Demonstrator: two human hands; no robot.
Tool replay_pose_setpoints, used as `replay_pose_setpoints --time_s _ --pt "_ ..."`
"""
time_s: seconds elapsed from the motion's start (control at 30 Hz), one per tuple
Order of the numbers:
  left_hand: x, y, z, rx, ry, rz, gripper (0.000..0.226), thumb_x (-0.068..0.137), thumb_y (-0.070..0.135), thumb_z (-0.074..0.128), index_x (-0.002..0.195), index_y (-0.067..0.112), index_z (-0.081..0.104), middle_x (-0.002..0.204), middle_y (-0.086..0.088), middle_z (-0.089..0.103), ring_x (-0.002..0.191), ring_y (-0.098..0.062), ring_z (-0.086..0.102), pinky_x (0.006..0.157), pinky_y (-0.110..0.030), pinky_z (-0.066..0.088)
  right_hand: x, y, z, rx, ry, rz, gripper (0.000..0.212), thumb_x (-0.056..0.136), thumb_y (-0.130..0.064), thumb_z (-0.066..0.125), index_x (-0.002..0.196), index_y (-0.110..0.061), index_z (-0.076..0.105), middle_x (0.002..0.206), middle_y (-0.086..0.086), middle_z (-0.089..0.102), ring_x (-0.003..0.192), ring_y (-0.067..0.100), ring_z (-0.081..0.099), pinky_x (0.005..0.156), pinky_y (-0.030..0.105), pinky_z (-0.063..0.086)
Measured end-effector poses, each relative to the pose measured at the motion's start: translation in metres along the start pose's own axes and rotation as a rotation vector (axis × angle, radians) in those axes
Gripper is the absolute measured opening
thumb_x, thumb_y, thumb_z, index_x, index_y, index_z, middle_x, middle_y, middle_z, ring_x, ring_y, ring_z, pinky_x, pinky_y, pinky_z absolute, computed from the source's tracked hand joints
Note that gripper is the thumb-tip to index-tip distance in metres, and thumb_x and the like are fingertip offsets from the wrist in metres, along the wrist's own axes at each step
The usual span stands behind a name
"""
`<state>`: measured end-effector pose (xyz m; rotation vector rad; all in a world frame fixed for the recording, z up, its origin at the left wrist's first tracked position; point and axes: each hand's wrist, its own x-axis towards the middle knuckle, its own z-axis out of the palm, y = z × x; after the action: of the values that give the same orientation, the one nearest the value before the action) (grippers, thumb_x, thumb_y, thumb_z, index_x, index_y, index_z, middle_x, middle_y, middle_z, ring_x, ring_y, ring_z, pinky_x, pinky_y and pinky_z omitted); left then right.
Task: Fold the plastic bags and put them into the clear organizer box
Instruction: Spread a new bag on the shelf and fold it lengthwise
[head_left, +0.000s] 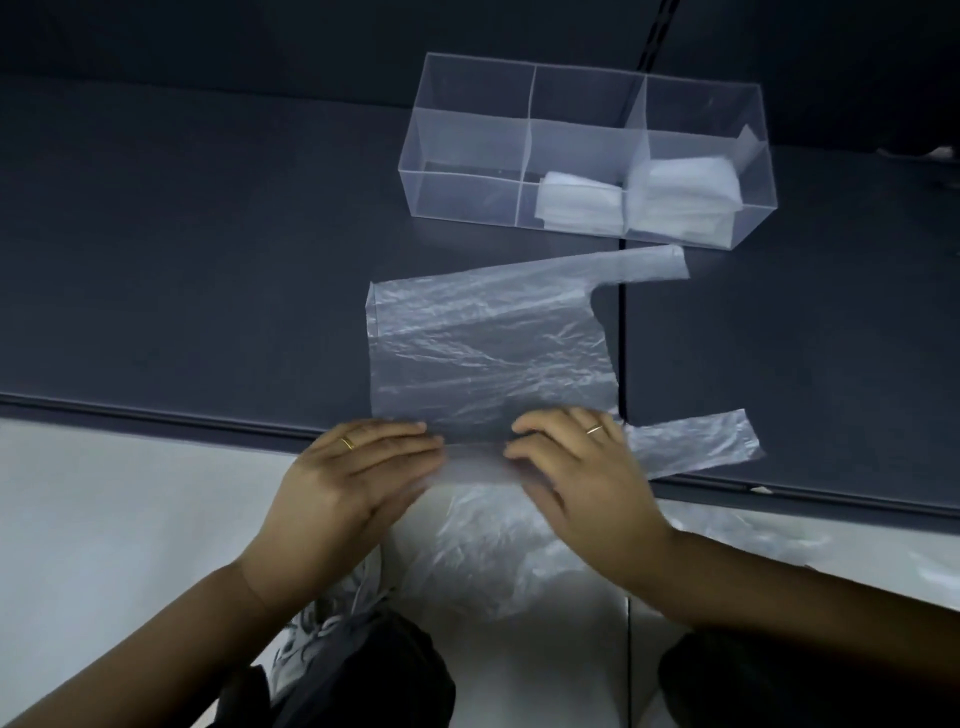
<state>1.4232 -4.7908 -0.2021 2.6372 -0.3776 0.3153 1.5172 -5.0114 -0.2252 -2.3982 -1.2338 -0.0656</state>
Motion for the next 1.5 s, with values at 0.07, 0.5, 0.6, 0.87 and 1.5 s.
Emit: replay_pose_setpoints --time_s 0.07,0.5,0.6,0.87,1.5 --pt "0.005 -0.002 -0.009 -0.087 -0.021 -0.137 0.036 0.096 0.035 0.048 0.098 0.013 0.077 0.108 0.009 0.069 0.107 -0.006 0.063 0.095 -0.021 0.045 -0.004 0.012 -0.014 0.016 0.055 0.080 0.016 0.087 -0.022 0.060 0.086 -0.015 0.073 0.092 -0.002 0.069 0.085 0.019 0.063 0.082 0.031 0.037" --pt "0.027 -0.057 -0.063 -0.747 -0.230 -0.806 0.023 0.077 0.044 0.066 0.090 0.029 0.078 0.093 0.007 0.076 0.090 -0.002 0.069 0.076 -0.014 0.048 -0.015 0.096 -0.118 0.572 -0.133 0.588 0.011 0.074 -0.040 0.066 0.075 -0.031 0.073 0.077 -0.011 0.073 0.072 -0.003 0.064 0.071 0.005 0.044" --pt "0.046 -0.070 -0.053 -0.760 -0.053 -0.930 0.020 0.073 0.040 0.071 0.087 0.028 0.078 0.089 0.005 0.076 0.085 -0.005 0.070 0.076 -0.016 0.049 0.014 0.113 -0.107 0.701 -0.037 0.644 0.014 0.077 -0.033 0.068 0.070 -0.022 0.072 0.069 -0.008 0.070 0.067 -0.002 0.059 0.070 0.006 0.044" --pt "0.075 -0.105 -0.012 -0.396 0.155 -1.004 0.024 0.081 0.037 0.074 0.065 0.020 0.073 0.053 0.010 0.064 0.049 0.002 0.054 0.056 -0.013 0.043 0.075 0.158 -0.060 0.478 0.092 0.811 0.022 0.083 -0.031 0.073 0.064 -0.020 0.067 0.062 -0.014 0.062 0.056 -0.006 0.053 0.054 0.004 0.038" --pt "0.066 -0.056 0.044 0.291 -0.270 -0.446 0.074 0.094 0.060 0.011 0.153 0.016 0.004 0.162 -0.003 0.001 0.148 -0.018 -0.004 0.120 -0.036 -0.005 0.084 0.147 -0.054 0.179 -0.008 0.893 0.015 0.082 -0.028 0.071 0.079 -0.015 0.064 0.078 -0.004 0.060 0.083 0.019 0.059 0.071 0.027 0.042"
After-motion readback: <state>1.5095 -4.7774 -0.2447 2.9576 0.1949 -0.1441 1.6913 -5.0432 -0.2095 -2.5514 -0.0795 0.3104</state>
